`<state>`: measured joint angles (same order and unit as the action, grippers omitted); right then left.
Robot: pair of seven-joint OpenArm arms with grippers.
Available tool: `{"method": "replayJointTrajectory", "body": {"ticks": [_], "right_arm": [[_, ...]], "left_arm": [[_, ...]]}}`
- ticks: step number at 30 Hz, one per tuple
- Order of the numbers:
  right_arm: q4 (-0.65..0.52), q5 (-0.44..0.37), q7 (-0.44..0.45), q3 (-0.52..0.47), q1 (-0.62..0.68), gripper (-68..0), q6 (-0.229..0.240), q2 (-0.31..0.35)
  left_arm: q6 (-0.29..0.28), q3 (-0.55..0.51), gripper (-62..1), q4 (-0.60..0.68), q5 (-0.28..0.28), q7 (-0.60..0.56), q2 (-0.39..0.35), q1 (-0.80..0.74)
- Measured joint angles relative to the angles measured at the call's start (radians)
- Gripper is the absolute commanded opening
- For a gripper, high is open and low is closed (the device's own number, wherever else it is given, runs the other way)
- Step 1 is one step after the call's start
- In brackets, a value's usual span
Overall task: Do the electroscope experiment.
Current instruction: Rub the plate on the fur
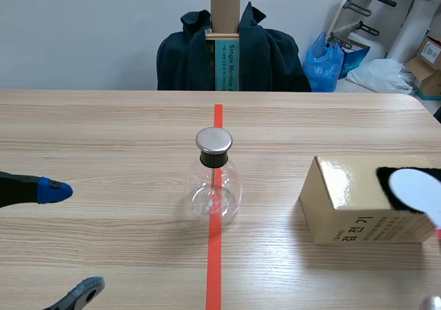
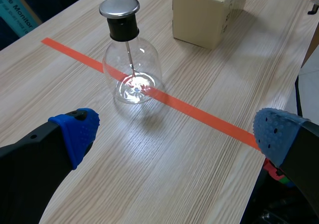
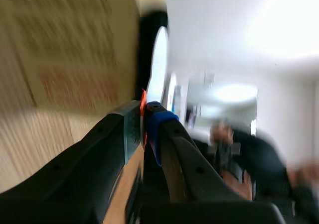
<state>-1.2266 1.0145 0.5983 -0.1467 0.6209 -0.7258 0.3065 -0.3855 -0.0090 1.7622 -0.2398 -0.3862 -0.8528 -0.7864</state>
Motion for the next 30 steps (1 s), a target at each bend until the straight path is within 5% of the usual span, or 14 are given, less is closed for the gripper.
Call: {"method": "replayJointTrajectory", "body": {"ticks": [5, 9, 15, 20, 25, 30], "right_arm": [[0.000, -0.035, -0.195, 0.021, 0.001, -66.9, 0.000, -0.020], [0.000, 0.033, -0.040, 0.011, 0.000, -66.9, -0.001, -0.001], [0.000, 0.011, -0.240, 0.032, -0.005, -66.9, -0.003, -0.029], [0.000, 0.047, -0.126, 0.014, -0.006, -66.9, -0.003, -0.018], [0.000, 0.018, -0.267, 0.020, -0.006, -66.9, -0.002, -0.021], [0.000, 0.019, -0.145, 0.004, -0.005, -66.9, 0.000, -0.021]], "left_arm": [[0.000, 0.000, 1.4, 0.000, 0.000, 0.000, 0.000, 0.000], [0.000, 0.000, 1.4, 0.000, 0.000, 0.000, 0.005, 0.000], [0.000, 0.000, 1.4, 0.000, 0.000, 0.000, 0.019, 0.000], [0.000, 0.000, 1.4, 0.000, 0.000, 0.000, 0.019, 0.000], [0.000, 0.000, 1.4, 0.000, 0.000, 0.000, 0.019, 0.000], [0.000, 0.000, 1.4, 0.000, 0.000, 0.000, 0.019, 0.000]]}}
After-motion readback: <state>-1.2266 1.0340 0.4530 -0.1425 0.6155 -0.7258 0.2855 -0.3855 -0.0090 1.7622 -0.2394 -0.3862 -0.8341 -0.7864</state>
